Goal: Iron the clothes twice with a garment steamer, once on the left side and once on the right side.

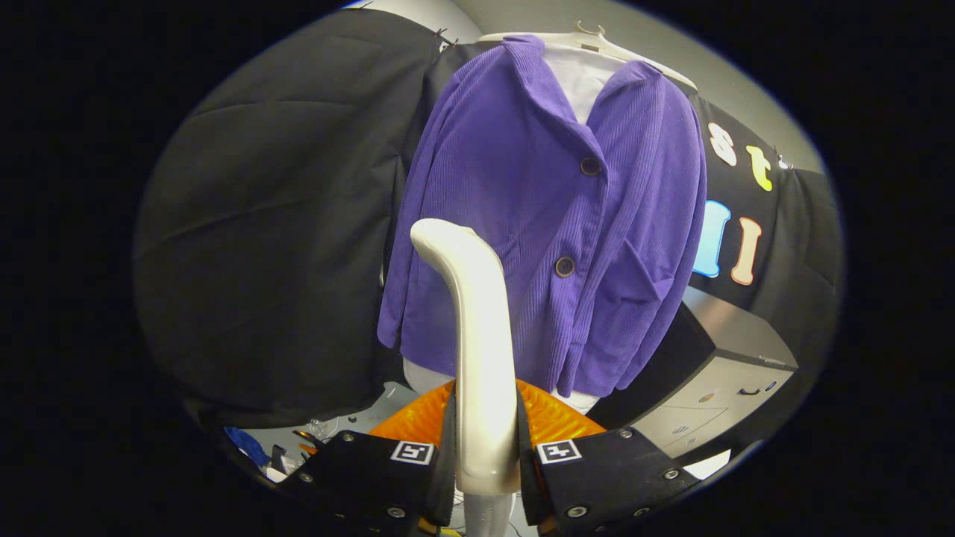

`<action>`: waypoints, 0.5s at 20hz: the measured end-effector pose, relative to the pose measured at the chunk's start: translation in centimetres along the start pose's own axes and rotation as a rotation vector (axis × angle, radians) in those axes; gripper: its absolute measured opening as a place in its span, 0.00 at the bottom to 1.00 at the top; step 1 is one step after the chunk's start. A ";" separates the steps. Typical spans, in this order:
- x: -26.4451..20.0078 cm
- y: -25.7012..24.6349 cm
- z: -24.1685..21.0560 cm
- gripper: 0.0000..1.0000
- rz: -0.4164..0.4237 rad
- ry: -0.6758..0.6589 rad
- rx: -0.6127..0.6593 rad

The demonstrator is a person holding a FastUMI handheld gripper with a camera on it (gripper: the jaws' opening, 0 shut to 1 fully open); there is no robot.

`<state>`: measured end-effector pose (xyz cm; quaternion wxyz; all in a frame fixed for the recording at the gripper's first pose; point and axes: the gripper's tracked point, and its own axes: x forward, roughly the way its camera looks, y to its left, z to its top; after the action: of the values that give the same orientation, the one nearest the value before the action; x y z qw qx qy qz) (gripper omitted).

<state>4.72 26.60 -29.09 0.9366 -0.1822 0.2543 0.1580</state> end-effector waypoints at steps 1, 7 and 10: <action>0.4 0.3 -0.7 0.36 0.004 0.013 0.004; 1.5 0.6 -5.6 0.36 0.018 0.119 0.006; 1.9 0.6 -7.5 0.36 0.031 0.168 0.019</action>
<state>2.89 24.32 -36.25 0.9111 -0.1818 0.3362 0.1543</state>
